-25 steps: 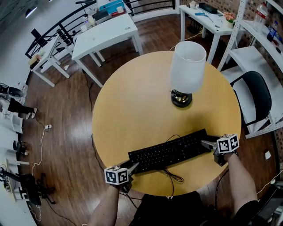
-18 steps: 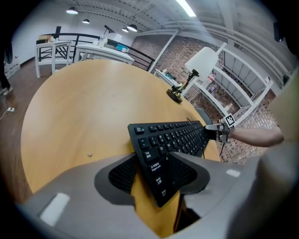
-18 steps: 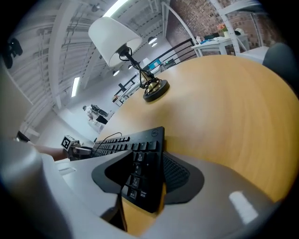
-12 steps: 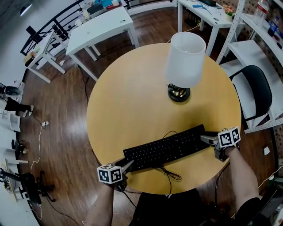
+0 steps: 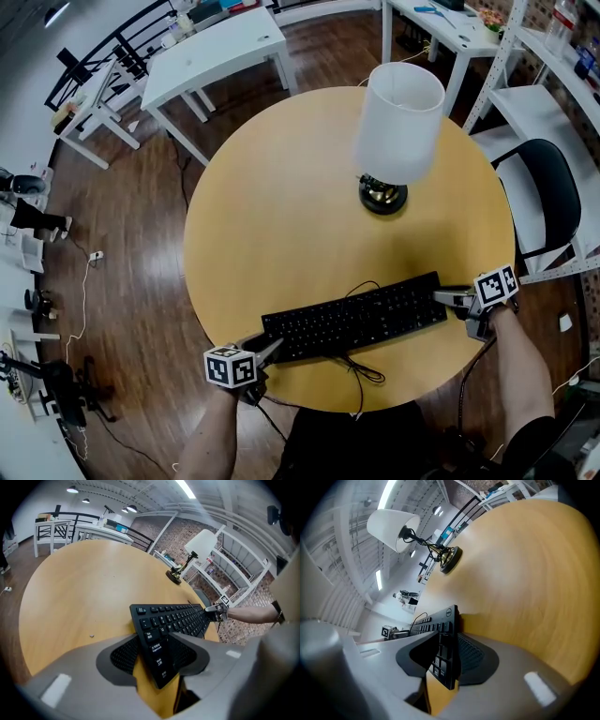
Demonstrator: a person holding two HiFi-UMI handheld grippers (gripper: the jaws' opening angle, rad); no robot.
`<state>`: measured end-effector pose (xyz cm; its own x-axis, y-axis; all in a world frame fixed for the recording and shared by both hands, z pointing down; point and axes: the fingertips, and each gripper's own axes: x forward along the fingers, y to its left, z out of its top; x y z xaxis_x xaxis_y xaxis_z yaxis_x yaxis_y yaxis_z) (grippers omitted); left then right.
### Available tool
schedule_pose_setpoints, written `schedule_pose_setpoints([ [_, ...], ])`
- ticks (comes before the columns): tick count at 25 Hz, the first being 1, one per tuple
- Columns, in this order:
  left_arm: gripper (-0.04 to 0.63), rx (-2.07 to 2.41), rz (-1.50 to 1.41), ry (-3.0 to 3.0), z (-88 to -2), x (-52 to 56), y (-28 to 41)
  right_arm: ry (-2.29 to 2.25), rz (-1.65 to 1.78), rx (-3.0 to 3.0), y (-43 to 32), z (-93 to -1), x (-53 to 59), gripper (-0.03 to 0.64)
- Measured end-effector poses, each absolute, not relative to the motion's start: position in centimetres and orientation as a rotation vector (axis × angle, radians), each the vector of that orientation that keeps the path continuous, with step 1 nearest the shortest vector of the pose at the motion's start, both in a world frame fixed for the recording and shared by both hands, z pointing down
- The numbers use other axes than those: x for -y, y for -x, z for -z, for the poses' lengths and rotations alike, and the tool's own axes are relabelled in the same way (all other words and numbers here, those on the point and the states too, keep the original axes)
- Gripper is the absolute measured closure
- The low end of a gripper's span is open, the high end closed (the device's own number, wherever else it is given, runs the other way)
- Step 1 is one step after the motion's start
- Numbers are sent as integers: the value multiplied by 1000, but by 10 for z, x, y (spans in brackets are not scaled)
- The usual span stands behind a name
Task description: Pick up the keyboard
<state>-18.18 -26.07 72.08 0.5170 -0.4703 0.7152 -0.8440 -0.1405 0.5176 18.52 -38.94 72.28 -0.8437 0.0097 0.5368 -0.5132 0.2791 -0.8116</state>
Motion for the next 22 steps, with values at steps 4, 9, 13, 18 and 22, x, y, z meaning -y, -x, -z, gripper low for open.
schedule_pose_setpoints([
  [4, 393, 1097, -490, -1787, -721, 260, 181, -434, -1870, 2051, -179, -713, 380, 511],
  [9, 391, 1102, -501, -1792, -725, 264, 183, -463, -1974, 1969, -187, -718, 372, 511],
  [13, 393, 1086, -467, -1800, -724, 262, 184, -382, -1757, 2146, -203, -712, 382, 524],
  [18, 388, 1046, -422, -1840, -720, 260, 185, -179, -1782, 2226, -195, -678, 367, 538],
  [22, 393, 991, -421, -1835, -719, 255, 184, -183, -1741, 2224, -195, -675, 360, 538],
])
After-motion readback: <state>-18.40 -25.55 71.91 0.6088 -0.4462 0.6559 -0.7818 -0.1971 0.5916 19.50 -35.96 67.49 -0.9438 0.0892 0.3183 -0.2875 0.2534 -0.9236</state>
